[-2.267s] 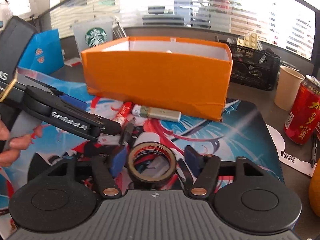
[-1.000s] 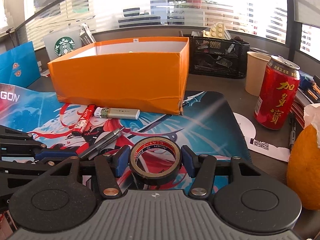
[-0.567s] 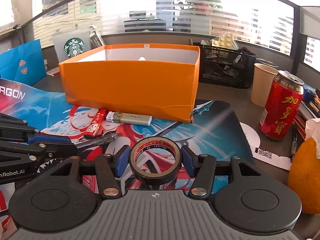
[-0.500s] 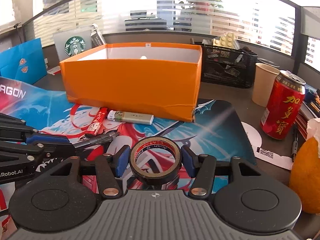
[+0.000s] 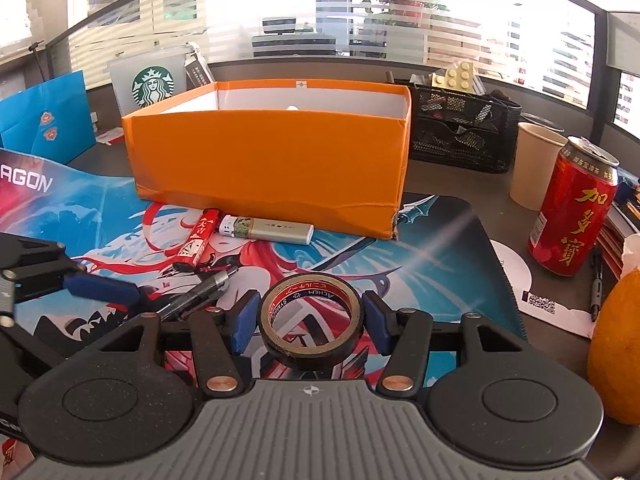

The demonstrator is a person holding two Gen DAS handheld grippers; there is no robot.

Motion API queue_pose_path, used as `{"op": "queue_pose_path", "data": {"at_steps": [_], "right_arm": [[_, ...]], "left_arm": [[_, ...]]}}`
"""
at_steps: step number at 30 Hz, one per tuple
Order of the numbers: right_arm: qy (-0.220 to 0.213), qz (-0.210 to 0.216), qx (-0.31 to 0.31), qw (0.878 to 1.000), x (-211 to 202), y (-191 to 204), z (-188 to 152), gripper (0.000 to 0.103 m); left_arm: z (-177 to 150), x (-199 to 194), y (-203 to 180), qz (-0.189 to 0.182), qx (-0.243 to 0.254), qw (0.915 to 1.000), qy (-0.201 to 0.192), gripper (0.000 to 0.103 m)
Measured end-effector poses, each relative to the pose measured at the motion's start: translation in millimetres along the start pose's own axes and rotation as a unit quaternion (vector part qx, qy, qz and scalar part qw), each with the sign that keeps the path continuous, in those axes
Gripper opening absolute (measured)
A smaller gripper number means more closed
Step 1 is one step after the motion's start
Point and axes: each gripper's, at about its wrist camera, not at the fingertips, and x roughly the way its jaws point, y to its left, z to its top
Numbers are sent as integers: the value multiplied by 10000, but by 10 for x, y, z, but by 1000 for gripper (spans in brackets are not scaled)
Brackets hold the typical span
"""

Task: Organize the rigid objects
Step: 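Grasp the black pen with the left gripper and lift it, then carry the tape roll and black pen over the orange box and lower them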

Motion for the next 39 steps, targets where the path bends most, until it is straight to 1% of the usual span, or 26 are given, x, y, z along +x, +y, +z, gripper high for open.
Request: {"op": "queue_pose_path", "data": {"at_steps": [1, 2, 3, 4, 5, 9, 12, 13, 15, 19, 25, 29, 31, 36, 39], "right_arm": [[-3, -4, 13, 10000, -4, -15, 0, 52], [-12, -16, 29, 10000, -5, -25, -2, 52], [-10, -25, 38, 10000, -4, -35, -4, 52], [-10, -31, 50, 10000, -2, -44, -5, 52], [-16, -34, 64, 10000, 0, -55, -6, 52], [-40, -20, 86, 10000, -2, -67, -11, 52], [-64, -15, 119, 9999, -6, -78, -9, 52], [-69, -11, 122, 9999, -11, -77, -7, 52], [-93, 6, 129, 9999, -25, -70, 3, 52], [-192, 44, 86, 9998, -87, -26, 46, 52], [-429, 52, -25, 9991, -218, 41, 181, 52], [-560, 39, -107, 9984, -277, 80, 288, 52], [-629, 35, -151, 9979, -304, 99, 350, 52], [-785, 32, -264, 9966, -354, 155, 506, 52], [-830, 53, -310, 9961, -351, 189, 570, 52]], "left_arm": [[10, 19, 7, -16, -20, 10000, -23, 80], [25, 32, 15, 3, -29, 10000, -73, 69], [37, 42, 30, 29, -54, 9999, -141, 60], [49, 49, 51, 81, -85, 9997, -205, 34], [55, 50, 70, 157, -82, 9995, -249, 13], [5, 17, 87, 160, -81, 9993, -338, 12], [0, -50, 90, 10, -169, 9993, -323, 12], [11, -90, 85, 30, -145, 9992, -364, 12], [56, -177, 90, 53, -138, 9988, -471, 12], [192, -367, 202, -15, -303, 9974, -648, 12], [412, -559, 379, 81, -465, 9948, -899, 12], [516, -670, 448, 167, -489, 9929, -1075, 12], [561, -712, 477, 187, -506, 9920, -1139, 9], [643, -827, 538, 226, -533, 9897, -1309, 9], [648, -840, 564, 232, -522, 9900, -1293, 9]]}}
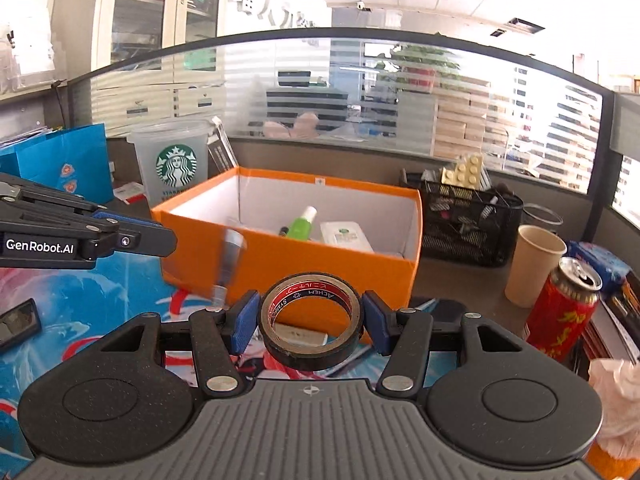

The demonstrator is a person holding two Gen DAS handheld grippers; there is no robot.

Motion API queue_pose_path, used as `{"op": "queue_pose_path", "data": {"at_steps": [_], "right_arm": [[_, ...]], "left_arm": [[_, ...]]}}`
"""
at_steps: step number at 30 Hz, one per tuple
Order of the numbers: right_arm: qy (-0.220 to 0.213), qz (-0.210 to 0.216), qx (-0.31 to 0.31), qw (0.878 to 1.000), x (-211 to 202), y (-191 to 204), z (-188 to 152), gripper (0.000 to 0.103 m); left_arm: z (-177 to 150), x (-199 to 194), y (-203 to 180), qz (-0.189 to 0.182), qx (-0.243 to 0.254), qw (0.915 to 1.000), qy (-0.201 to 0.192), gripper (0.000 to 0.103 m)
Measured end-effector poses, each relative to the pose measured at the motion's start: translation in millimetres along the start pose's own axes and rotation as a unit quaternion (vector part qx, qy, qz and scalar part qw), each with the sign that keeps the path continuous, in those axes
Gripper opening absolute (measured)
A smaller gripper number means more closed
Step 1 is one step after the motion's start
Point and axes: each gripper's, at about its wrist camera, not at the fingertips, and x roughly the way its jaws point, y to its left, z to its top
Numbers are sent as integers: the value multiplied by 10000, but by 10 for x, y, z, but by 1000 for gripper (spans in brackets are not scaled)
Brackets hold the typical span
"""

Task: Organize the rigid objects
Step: 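Carry the tape roll and black pen over the orange box and lower them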

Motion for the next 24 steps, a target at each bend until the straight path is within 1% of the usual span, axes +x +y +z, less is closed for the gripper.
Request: {"op": "queue_pose_path", "data": {"at_steps": [2, 6, 9, 11, 14, 20, 21, 22, 24], "right_arm": [[1, -12, -2, 10000, 21, 14, 5, 52], [53, -21, 97, 9999, 68, -2, -51, 52], [122, -25, 136, 9998, 109, -17, -98, 52], [129, -28, 158, 9998, 121, -33, -110, 52], [116, -27, 180, 9998, 123, -51, -114, 52], [91, 12, 306, 9995, 118, -141, -142, 52], [88, 17, 325, 9994, 115, -161, -152, 52], [91, 20, 341, 9994, 123, -171, -155, 52], [90, 15, 370, 9993, 120, -193, -164, 52]], "left_arm": [[-48, 45, 28, -26, -27, 9999, 123, 9], [-238, 235, 91, -249, -333, 9977, 538, 9], [-324, 366, 49, -319, -405, 9968, 617, 10], [-333, 439, 2, -199, -366, 9974, 583, 15], [-322, 555, -35, -3, -299, 9980, 564, 17], [-311, 901, -17, 257, -325, 9964, 739, 19], [-317, 942, -14, 237, -345, 9964, 738, 18], [-326, 964, -17, 237, -358, 9963, 742, 11], [-338, 948, -40, 220, -320, 9969, 678, 7]]}}
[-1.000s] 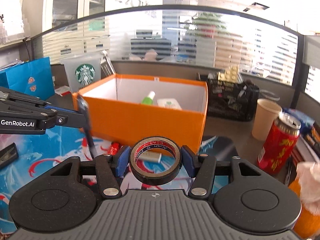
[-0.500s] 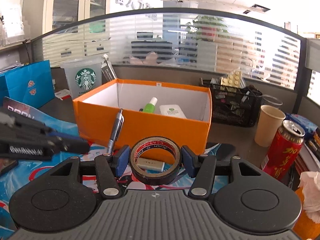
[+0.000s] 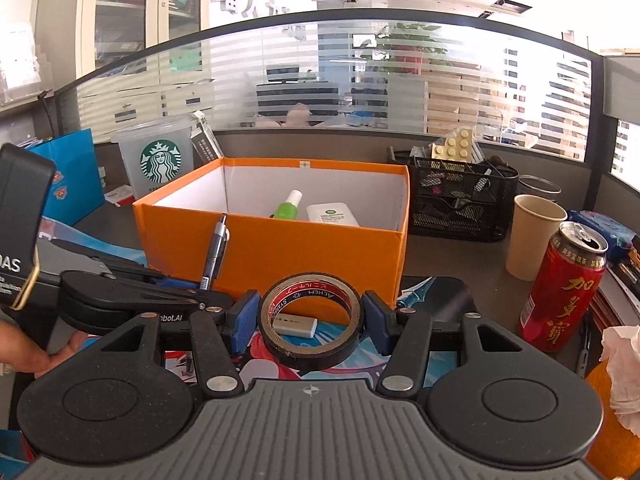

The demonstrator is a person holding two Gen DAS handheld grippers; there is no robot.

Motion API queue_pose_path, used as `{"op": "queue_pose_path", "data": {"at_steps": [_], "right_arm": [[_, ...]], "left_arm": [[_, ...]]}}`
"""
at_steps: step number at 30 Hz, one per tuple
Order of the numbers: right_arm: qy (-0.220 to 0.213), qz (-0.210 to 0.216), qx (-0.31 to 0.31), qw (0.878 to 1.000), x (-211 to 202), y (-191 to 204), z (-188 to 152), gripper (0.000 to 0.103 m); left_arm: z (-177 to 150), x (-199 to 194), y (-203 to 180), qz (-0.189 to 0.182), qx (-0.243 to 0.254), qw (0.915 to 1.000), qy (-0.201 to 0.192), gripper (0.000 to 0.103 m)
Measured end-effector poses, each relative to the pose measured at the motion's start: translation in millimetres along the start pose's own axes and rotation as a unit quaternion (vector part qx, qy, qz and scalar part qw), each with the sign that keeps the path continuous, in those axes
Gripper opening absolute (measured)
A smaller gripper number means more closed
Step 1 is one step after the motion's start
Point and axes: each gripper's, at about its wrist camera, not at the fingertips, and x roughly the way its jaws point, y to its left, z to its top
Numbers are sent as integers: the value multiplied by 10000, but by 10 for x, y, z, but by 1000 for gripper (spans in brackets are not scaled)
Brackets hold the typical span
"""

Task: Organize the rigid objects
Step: 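Carry the tape roll and black pen over the orange box and lower them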

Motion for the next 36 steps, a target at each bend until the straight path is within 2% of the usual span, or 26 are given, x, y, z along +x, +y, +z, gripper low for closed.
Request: {"op": "queue_pose_path", "data": {"at_steps": [7, 14, 26, 36], "right_arm": [[-32, -16, 5, 10000, -26, -30, 24, 52], [-122, 25, -131, 9998, -43, 61, 128, 52], [-428, 101, -388, 9983, -27, 220, 527, 52], [-629, 151, -469, 9968, 96, 295, 880, 52]], "left_arm": [[52, -236, -109, 7, 242, 9993, -274, 7], [177, -458, -94, 1, 251, 9984, -502, 7], [496, -803, 94, 152, 93, 9947, -1011, 7], [773, -872, 328, 269, -50, 9918, -1251, 7]]}}
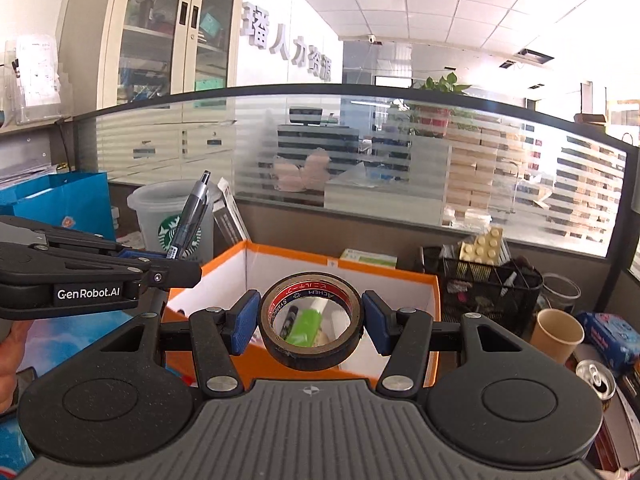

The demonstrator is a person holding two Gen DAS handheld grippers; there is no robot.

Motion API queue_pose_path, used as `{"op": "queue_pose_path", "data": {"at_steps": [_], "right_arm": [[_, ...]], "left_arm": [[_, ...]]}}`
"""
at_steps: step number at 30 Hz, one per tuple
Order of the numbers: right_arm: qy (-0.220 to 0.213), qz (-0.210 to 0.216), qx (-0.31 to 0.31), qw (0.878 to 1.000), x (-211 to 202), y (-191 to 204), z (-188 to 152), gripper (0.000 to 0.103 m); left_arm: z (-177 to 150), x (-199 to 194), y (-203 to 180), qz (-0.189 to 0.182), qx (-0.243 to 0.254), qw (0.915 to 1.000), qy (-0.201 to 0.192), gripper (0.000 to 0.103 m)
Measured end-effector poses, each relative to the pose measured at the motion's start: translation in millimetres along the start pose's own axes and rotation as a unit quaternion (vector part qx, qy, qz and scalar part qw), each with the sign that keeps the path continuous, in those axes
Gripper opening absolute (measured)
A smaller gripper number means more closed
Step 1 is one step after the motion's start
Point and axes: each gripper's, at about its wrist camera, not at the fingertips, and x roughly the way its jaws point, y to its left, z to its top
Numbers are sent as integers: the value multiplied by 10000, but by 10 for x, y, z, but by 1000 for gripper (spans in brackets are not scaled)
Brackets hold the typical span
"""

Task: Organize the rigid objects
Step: 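Carry the tape roll and black pen over the orange box and lower them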

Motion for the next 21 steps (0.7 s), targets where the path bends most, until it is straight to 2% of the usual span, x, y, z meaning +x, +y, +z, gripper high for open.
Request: {"op": "queue_pose_path", "data": {"at_steps": [8, 16, 21], "right_arm": [[-113, 71, -54, 9999, 220, -5, 249, 52], [-36, 108, -66, 9999, 606, -100, 361, 52], [164, 128, -26, 9998, 882, -167, 281, 52]], "left_arm": [[180, 153, 166, 93, -97, 9999, -60, 8], [262, 586, 340, 69, -202, 9995, 211, 8], [242, 846, 431, 51, -276, 9989, 381, 8]]}}
